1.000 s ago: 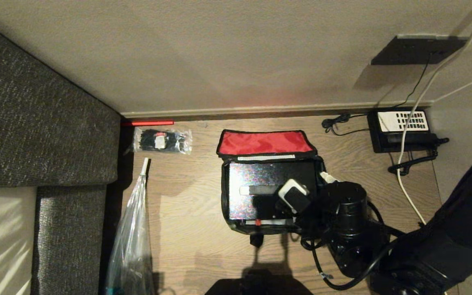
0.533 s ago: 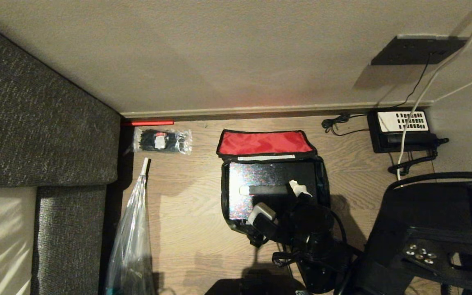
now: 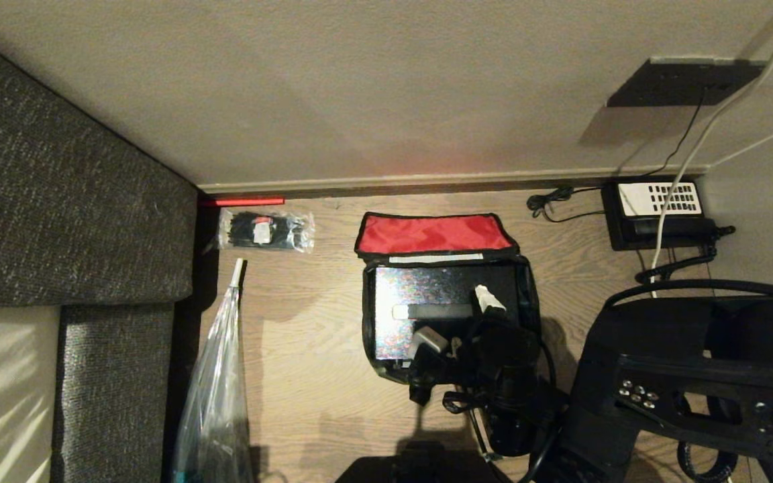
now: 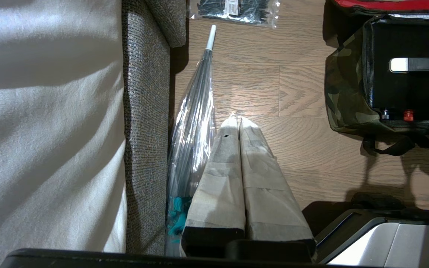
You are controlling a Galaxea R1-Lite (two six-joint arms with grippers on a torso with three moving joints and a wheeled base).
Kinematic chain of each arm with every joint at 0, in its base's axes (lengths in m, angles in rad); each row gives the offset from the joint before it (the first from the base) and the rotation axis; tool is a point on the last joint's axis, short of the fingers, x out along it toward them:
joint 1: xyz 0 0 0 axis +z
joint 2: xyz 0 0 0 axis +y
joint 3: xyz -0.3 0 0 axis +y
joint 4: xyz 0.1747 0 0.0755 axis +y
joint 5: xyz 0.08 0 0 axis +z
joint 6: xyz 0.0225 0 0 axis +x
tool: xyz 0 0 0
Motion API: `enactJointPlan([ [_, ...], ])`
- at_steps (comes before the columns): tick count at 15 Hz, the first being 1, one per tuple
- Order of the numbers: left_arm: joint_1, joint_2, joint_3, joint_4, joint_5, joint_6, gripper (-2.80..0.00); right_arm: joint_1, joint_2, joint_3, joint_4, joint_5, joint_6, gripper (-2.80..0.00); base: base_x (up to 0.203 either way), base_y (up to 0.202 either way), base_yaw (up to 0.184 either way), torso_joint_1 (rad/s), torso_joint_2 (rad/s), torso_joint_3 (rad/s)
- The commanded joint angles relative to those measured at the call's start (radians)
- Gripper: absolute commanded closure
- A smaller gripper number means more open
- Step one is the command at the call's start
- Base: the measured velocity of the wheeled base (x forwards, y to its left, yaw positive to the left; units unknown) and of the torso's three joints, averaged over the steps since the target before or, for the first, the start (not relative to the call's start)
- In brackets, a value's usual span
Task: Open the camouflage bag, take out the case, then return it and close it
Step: Grip the handle
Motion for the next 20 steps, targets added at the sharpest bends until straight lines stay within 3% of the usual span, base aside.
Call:
enactJointPlan([
  [1,0.001,0.0,0.003,0.0,0.0,-0.001,0.0,-0.006,0.048,-0.028,-0.025,-0.008,-0.012,-2.8,0.0,0.0,0.0,0.0,0.0,0.0],
  [15,0.001,0.0,0.003,0.0,0.0,-0.001,0.0,-0.036,0.127,-0.158,-0.033,-0.009,-0.003,-2.8,0.0,0.0,0.0,0.0,0.0,0.0],
  [20,0.001,0.0,0.003,0.0,0.0,-0.001,0.0,-0.125,0.203,-0.25,-0.033,0.002,-0.072,-2.8,0.0,0.0,0.0,0.0,0.0,0.0],
])
